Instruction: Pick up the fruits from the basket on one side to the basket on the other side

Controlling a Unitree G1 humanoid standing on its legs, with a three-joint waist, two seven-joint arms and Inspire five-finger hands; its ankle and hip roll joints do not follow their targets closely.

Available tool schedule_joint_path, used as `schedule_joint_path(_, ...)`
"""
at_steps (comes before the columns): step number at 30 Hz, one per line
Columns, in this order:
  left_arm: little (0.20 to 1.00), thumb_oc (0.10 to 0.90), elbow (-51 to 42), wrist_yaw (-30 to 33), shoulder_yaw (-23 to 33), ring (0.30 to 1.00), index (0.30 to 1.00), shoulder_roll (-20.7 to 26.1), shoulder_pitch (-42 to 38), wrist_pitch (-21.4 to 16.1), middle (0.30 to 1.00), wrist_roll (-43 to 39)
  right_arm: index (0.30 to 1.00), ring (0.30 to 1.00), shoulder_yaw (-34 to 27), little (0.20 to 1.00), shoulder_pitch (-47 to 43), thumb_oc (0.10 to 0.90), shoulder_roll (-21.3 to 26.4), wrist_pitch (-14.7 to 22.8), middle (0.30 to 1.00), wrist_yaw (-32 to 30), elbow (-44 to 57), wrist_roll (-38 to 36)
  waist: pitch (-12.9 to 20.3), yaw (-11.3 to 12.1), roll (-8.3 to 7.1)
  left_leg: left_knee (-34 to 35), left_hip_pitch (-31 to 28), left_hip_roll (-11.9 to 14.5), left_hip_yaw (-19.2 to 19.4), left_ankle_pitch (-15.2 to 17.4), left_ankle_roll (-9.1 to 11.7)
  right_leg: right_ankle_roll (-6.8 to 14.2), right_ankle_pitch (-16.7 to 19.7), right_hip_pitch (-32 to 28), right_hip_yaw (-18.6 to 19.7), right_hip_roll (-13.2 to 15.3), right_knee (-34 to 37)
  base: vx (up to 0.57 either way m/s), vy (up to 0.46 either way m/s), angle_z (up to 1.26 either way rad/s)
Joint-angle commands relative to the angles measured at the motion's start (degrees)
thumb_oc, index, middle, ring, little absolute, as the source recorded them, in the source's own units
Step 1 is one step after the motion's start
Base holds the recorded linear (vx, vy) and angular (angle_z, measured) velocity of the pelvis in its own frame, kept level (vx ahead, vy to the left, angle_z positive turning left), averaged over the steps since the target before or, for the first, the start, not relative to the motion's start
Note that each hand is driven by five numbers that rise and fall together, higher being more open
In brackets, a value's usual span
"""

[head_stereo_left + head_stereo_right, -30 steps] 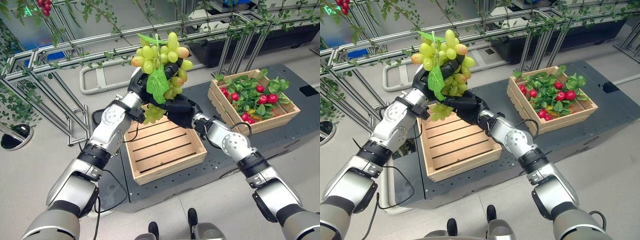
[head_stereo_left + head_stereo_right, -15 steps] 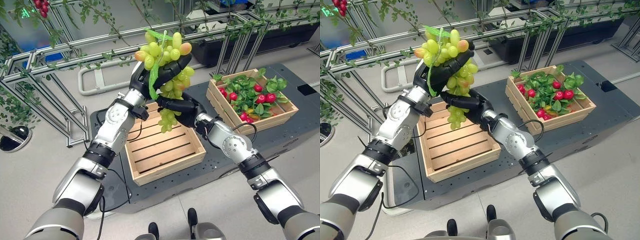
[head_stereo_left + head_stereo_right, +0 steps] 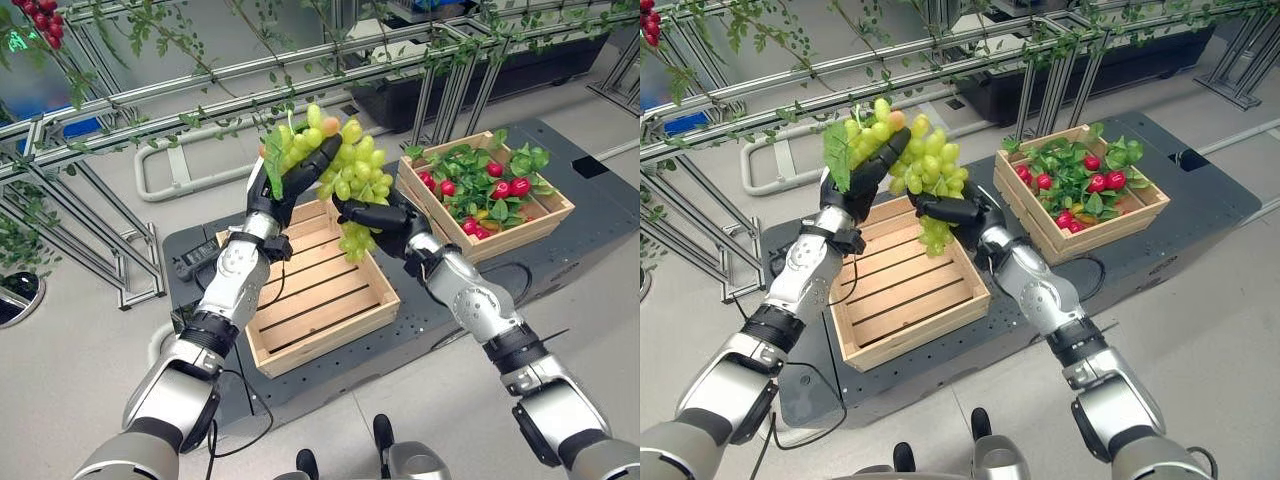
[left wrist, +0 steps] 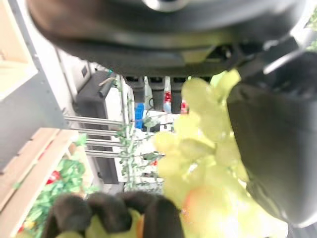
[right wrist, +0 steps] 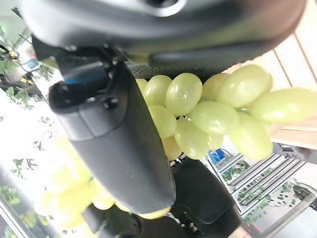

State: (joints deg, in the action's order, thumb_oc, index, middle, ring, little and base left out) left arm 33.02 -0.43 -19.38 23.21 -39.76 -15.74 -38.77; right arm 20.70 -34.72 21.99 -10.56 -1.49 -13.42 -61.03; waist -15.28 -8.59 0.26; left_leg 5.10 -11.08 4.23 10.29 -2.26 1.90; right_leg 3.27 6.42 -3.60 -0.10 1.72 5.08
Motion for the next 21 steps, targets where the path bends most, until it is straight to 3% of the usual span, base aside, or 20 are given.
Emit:
schedule_joint_path(1,0.9,0.8,4.9,2.8,6.9,0.9,0.9,2.1,2.2,-7.4,0.9,-0.3,0.3,0.3,-9.5,0.3,-0.5,0.4,-0.8,12.7,0.3,2.3,4.0,-0.5,12.5,0.1,-0.61,-1.0,-0.8,2.8,0.3,5.5,2.3,2.9,-4.6,-3.4,-0.5,4.3,-0.3,0.02,0.011,-0.07)
schedule_joint_path(13,0.9,0.8,3.1,-4.4,6.3,0.9,0.9,-0.2,7.8,-7.7,0.9,0.6,0.3,0.3,-13.4,0.3,1.7,0.4,1.6,15.0,0.3,1.3,6.0,0.0,12.5,-0.5,-0.76,-1.0,-1.4,3.1,1.2,5.8,2.2,2.9,-4.3,-3.2,0.3,3.9,-0.5,0.01,0.002,-0.04)
schedule_joint_path(17,0.9,0.8,1.5,-9.5,4.6,0.9,0.9,-1.0,9.0,-7.3,0.9,-1.2,0.3,0.3,-14.7,0.3,2.3,0.4,2.1,15.1,0.3,1.3,6.8,0.7,12.4,-0.8,-0.7,-1.1,-1.5,3.2,1.5,5.8,2.1,2.8,-4.1,-3.1,0.6,3.8,-0.6,0.0,0.0,0.0)
schedule_joint_path(21,0.9,0.8,0.3,-10.3,4.2,0.9,0.9,-1.7,10.6,-8.1,0.9,-3.7,0.3,0.3,-15.3,0.3,3.0,0.4,2.5,16.1,0.3,1.8,7.1,1.1,12.5,-1.0,-0.7,-1.0,-1.7,3.2,1.8,5.8,2.1,2.9,-3.9,-3.0,1.0,3.7,-0.5,0.0,0.0,0.0)
